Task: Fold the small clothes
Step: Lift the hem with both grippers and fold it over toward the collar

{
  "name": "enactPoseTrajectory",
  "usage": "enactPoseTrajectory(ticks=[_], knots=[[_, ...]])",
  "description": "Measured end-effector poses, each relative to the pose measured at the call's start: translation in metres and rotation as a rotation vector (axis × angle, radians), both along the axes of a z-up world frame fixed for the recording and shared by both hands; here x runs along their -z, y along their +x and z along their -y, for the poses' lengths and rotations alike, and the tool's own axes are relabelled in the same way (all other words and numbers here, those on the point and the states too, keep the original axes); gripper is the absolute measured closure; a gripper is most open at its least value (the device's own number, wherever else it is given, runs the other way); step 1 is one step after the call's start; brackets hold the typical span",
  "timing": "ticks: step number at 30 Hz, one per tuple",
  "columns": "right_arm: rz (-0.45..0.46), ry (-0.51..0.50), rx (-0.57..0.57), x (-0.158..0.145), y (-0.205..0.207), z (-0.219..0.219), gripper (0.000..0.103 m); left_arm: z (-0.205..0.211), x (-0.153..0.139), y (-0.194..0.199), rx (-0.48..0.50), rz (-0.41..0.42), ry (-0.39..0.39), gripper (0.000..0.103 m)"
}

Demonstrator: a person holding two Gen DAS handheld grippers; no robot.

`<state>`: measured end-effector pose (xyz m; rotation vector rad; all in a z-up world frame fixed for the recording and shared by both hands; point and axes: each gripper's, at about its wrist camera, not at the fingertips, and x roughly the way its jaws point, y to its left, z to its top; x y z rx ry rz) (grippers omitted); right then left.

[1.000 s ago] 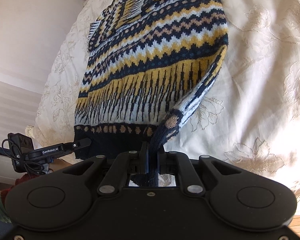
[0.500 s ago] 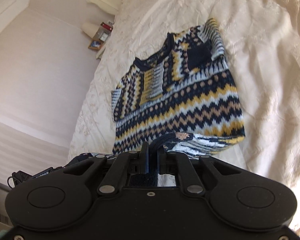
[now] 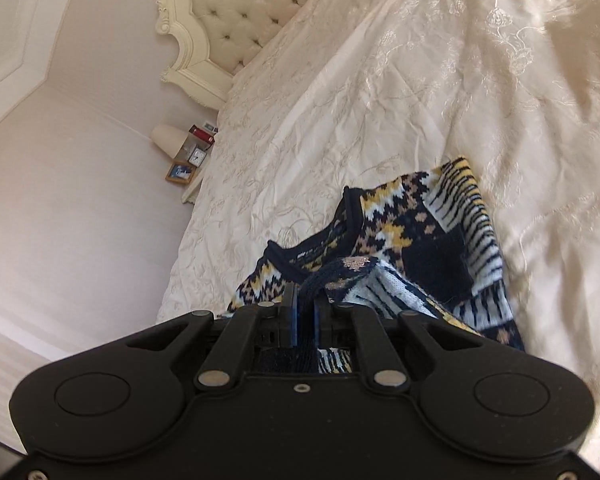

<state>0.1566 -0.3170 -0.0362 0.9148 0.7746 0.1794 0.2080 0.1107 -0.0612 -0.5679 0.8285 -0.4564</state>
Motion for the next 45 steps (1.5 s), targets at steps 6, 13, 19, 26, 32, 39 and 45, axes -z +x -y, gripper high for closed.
enactPoseTrajectory(ticks=[6, 13, 19, 26, 32, 39, 45], knots=[[-0.028, -0.007, 0.049, 0.019, 0.052, 0.002, 0.088, 0.007, 0.014, 0.056, 0.011, -0.024, 0.016, 0.093], [-0.105, -0.039, 0.08, 0.051, 0.102, 0.002, 0.087, 0.019, 0.045, 0.111, 0.028, -0.095, 0.066, 0.093], [-0.184, -0.05, 0.113, 0.079, 0.128, 0.003, 0.087, 0.028, 0.072, 0.144, 0.049, -0.154, 0.113, 0.092], [-0.256, -0.044, 0.149, 0.101, 0.145, 0.006, 0.081, 0.031, 0.095, 0.171, 0.057, -0.232, 0.111, 0.082], [-0.236, -0.051, 0.165, 0.098, 0.144, 0.007, 0.047, 0.03, 0.096, 0.176, 0.079, -0.238, 0.099, 0.069], [-0.161, -0.098, 0.168, 0.071, 0.144, 0.01, 0.032, 0.024, 0.07, 0.177, 0.029, -0.146, 0.11, 0.043], [-0.115, -0.272, -0.008, 0.042, 0.14, -0.02, 0.027, 0.035, 0.046, 0.162, 0.113, -0.109, 0.239, 0.034]])
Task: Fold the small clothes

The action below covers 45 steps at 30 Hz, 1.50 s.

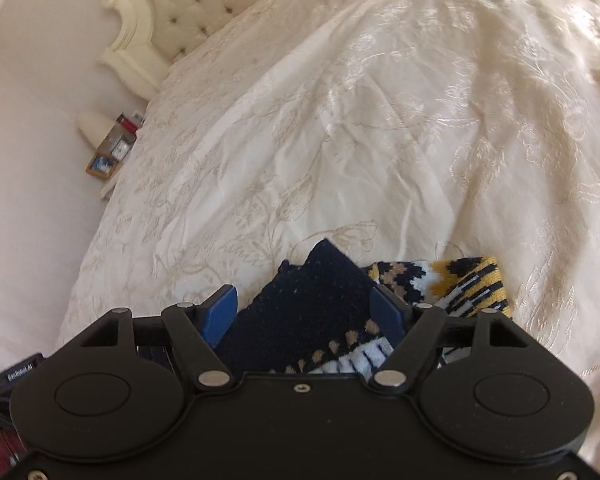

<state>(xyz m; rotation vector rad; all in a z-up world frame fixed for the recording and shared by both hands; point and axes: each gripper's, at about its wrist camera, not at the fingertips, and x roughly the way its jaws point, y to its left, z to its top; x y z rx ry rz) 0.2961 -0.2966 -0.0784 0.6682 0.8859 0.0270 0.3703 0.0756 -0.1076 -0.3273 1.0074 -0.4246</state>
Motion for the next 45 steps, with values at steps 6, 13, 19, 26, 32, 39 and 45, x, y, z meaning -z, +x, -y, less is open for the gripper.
enactPoseTrajectory(ticks=[6, 13, 19, 26, 32, 39, 45], knots=[[-0.055, -0.166, -0.234, -0.001, -0.019, -0.058, 0.026, 0.025, 0.016, -0.051, 0.183, -0.041, 0.193, 0.034], [-0.088, -0.31, -0.455, 0.012, -0.039, -0.116, 0.025, 0.037, 0.046, -0.097, 0.279, -0.06, 0.33, 0.033], [-0.172, -0.505, -0.471, 0.032, -0.036, -0.112, 0.025, 0.018, 0.065, -0.104, 0.281, -0.073, 0.403, 0.034], [-0.239, -0.509, -0.363, 0.04, -0.03, -0.08, 0.021, 0.017, 0.068, -0.112, 0.368, -0.04, 0.463, 0.034], [-0.169, -0.485, -0.355, 0.016, -0.034, -0.097, 0.019, 0.014, 0.071, -0.107, 0.339, -0.072, 0.423, 0.032], [-0.088, -0.471, -0.532, 0.001, -0.049, -0.152, 0.014, 0.015, 0.073, -0.108, 0.363, -0.074, 0.403, 0.024], [-0.201, -0.546, -0.54, 0.036, -0.041, -0.167, 0.003, 0.017, 0.074, -0.108, 0.368, -0.077, 0.394, 0.019]])
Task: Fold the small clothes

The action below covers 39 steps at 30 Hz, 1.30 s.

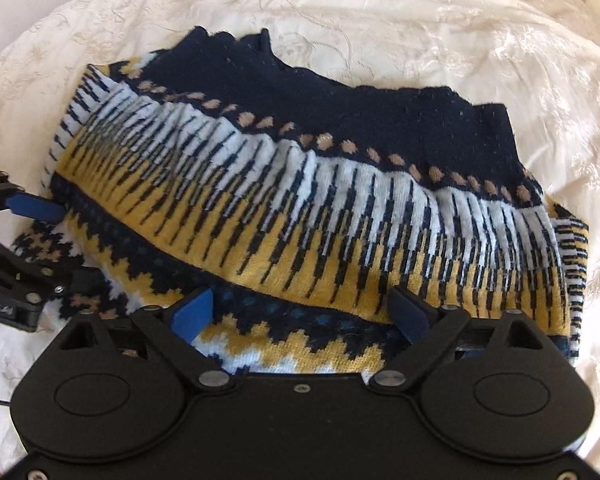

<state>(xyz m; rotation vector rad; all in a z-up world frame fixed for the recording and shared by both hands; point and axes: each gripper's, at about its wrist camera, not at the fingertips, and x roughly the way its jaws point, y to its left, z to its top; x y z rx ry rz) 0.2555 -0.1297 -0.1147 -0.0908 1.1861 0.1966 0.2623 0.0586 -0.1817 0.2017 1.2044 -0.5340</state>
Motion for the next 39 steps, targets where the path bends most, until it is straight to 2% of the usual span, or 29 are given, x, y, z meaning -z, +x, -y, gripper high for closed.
enactPoseTrajectory(ticks=[7, 12, 17, 23, 27, 33, 39], knots=[[-0.019, -0.007, 0.042, 0.012, 0.014, -0.002, 0.0, 0.0, 0.0, 0.0, 0.014, -0.003, -0.008, 0.013], [-0.006, 0.014, 0.034, 0.012, 0.013, 0.003, 0.0, 0.009, 0.001, -0.001, 0.043, 0.004, 0.004, 0.001], [-0.005, 0.051, 0.056, 0.001, 0.005, 0.016, 0.0, 0.017, 0.002, -0.005, 0.047, 0.037, 0.038, 0.001], [0.034, 0.098, 0.229, -0.023, -0.024, 0.048, 0.001, 0.017, 0.004, -0.009, 0.035, 0.074, 0.045, 0.0], [0.031, 0.13, 0.36, -0.028, -0.044, 0.077, 0.001, 0.021, 0.005, -0.01, 0.03, 0.091, 0.062, 0.0], [0.02, 0.18, 0.523, -0.024, -0.08, 0.117, 0.001, 0.026, 0.005, -0.009, 0.005, 0.081, 0.087, 0.0], [-0.012, 0.243, 0.587, -0.007, -0.095, 0.145, 0.0, 0.031, 0.004, -0.005, -0.018, 0.058, 0.114, 0.0]])
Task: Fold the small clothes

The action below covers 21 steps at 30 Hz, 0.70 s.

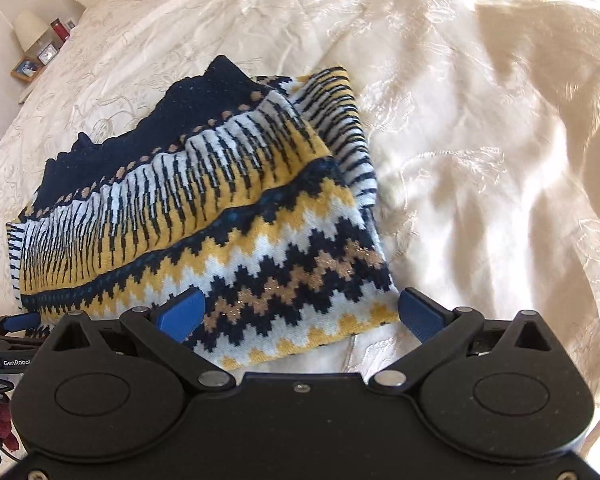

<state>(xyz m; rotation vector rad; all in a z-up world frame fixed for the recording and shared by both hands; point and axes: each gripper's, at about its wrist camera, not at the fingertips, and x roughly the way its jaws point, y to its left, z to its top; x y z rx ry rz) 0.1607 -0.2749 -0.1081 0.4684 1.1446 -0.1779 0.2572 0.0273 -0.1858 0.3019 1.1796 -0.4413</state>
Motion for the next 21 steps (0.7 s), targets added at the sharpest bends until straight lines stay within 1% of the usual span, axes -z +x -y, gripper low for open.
enactPoseTrajectory(ticks=[3, 6, 9, 10, 11, 12, 14, 16, 18, 21], knots=[[-0.022, 0.057, 0.016, 0.011, -0.002, 0.014, 0.0, 0.005, 0.001, 0.0, -0.024, 0.0, 0.02, 0.0], [-0.07, 0.113, 0.03, 0.027, -0.004, 0.023, 0.0, 0.01, 0.001, 0.002, -0.044, -0.007, 0.047, 0.0], [-0.073, 0.135, -0.003, 0.034, -0.004, 0.025, 0.0, 0.015, -0.005, 0.006, -0.081, -0.035, 0.053, 0.002], [-0.073, 0.14, -0.018, 0.034, -0.004, 0.026, 0.0, 0.016, -0.01, 0.007, -0.108, -0.043, 0.041, 0.006], [-0.072, 0.144, -0.032, 0.035, -0.004, 0.026, 0.0, 0.016, -0.016, 0.008, -0.133, -0.051, 0.021, 0.015], [-0.07, 0.15, -0.046, 0.037, -0.004, 0.027, 0.0, 0.016, -0.023, 0.008, -0.16, -0.059, -0.006, 0.021], [-0.063, 0.165, -0.064, 0.038, -0.006, 0.03, 0.0, 0.017, -0.038, 0.007, -0.206, -0.062, -0.068, 0.022], [-0.056, 0.178, -0.085, 0.039, -0.009, 0.033, 0.0, 0.025, -0.054, 0.007, -0.226, -0.044, -0.113, 0.022], [-0.049, 0.188, -0.109, 0.039, -0.01, 0.034, 0.0, 0.038, -0.064, 0.012, -0.226, -0.024, -0.118, 0.022], [-0.033, 0.209, -0.136, 0.039, -0.013, 0.039, 0.0, 0.057, -0.068, 0.027, -0.248, -0.02, -0.135, 0.022]])
